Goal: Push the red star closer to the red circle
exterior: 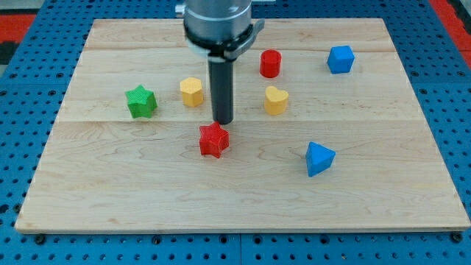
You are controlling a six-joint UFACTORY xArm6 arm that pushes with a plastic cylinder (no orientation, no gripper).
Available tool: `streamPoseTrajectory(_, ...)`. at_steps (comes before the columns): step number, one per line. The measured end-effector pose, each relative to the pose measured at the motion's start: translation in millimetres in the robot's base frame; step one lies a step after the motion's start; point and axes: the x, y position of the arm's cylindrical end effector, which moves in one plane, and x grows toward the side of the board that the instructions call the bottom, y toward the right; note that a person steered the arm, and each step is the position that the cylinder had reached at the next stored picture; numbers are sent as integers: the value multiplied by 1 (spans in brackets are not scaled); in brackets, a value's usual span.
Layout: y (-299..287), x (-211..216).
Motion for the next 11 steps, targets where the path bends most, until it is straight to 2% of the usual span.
streamPoseTrajectory(1, 36, 31)
streamPoseTrajectory(2, 21, 89)
streamPoseTrajectory(3, -56, 102)
streamPoseTrajectory(4, -47, 54)
streamPoseTrajectory(5, 0, 50)
streamPoseTrajectory(6, -5, 102)
streamPoseTrajectory(7, 13, 101)
streamPoseTrajectory(8, 16, 44)
streamPoseTrajectory(9, 19, 18)
streamPoseTrajectory(11, 37, 51)
